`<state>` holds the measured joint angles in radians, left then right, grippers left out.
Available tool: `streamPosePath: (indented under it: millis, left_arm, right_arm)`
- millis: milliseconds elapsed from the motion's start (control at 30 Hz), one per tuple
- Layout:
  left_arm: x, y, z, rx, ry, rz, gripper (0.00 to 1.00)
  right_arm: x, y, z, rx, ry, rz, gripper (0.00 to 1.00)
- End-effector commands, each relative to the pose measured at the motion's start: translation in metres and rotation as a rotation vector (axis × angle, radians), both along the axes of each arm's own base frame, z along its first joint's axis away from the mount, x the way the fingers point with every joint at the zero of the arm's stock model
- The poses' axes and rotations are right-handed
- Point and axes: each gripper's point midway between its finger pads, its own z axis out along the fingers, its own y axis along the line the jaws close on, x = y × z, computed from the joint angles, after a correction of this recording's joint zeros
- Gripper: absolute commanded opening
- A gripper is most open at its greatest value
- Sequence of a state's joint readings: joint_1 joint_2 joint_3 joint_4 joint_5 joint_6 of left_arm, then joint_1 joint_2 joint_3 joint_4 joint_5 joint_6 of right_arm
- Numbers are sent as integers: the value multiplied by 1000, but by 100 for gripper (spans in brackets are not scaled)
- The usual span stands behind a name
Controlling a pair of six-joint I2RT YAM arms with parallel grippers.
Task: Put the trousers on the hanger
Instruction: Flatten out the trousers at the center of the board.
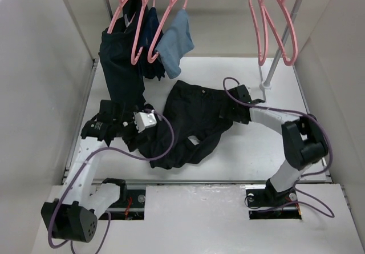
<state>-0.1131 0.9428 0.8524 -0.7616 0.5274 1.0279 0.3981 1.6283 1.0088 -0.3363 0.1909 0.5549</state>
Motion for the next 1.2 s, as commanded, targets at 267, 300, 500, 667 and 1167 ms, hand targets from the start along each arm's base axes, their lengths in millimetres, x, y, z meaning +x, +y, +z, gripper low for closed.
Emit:
streamPosePath:
  millis: [267, 300, 500, 667, 1167]
  left_arm:
    - [-26, -117, 0, -132, 262, -316, 100]
    - [-29, -129, -11, -99, 288, -335, 100]
    - [17, -147, -41, -29, 258, -181, 73]
    - [84, -161, -50, 20, 150, -42, 0]
    - [126, -194, 75, -45, -170, -59, 79]
  right_arm:
    - [-23, -30, -25, 62, 92, -207, 0]
    - [-30, -33, -8, 106, 48, -270, 0]
    - [-105, -36, 22, 98, -55, -425, 0]
    - [-151, -40, 54, 185, -116, -530, 0]
    - [-152, -72, 52, 110, -129, -607, 100]
